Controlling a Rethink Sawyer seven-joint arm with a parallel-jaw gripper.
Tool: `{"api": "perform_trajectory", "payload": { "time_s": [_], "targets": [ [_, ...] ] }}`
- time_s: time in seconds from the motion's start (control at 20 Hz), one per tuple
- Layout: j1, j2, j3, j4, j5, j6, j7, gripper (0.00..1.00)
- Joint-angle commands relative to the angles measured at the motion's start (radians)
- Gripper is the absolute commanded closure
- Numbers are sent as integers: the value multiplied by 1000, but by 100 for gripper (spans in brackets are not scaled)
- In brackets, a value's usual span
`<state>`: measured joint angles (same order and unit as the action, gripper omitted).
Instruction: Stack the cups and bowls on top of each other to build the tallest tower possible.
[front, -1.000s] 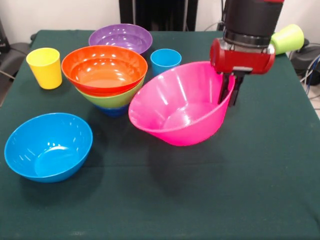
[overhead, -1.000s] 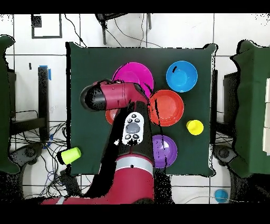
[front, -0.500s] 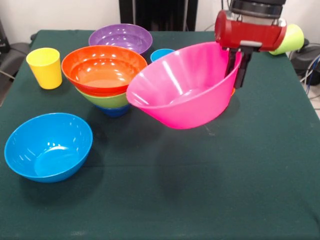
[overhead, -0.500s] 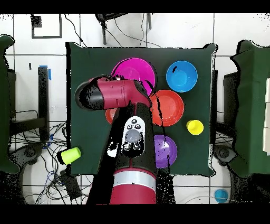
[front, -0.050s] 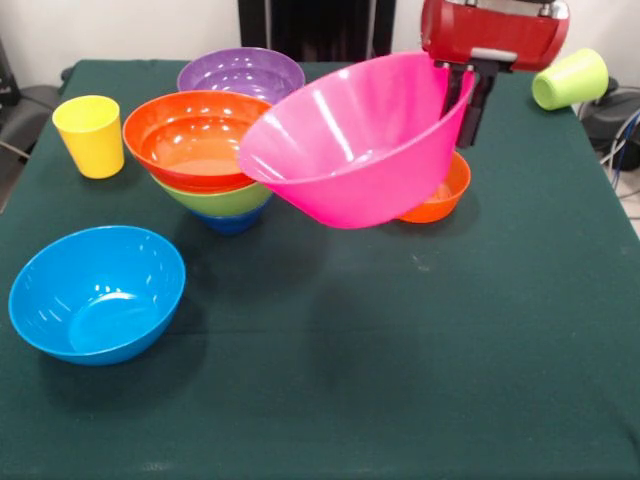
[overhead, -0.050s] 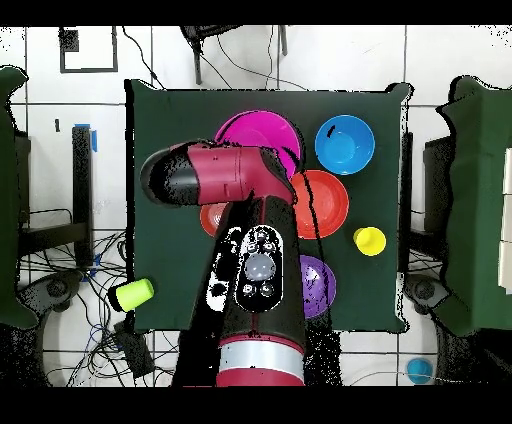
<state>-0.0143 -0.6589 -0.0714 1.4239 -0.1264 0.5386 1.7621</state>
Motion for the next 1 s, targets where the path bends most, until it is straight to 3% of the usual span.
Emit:
{"api": "perform_trajectory", "payload": {
  "time_s": [0.05, 0.75, 1.0],
  "targets": [
    [-58, -12, 66, -23, -27, 136, -42, 100],
    [-101, -47, 74, 55, -76, 72, -64, 100],
    [-133, -15, 103, 45, -82, 58, -90, 100]
  ]
}}
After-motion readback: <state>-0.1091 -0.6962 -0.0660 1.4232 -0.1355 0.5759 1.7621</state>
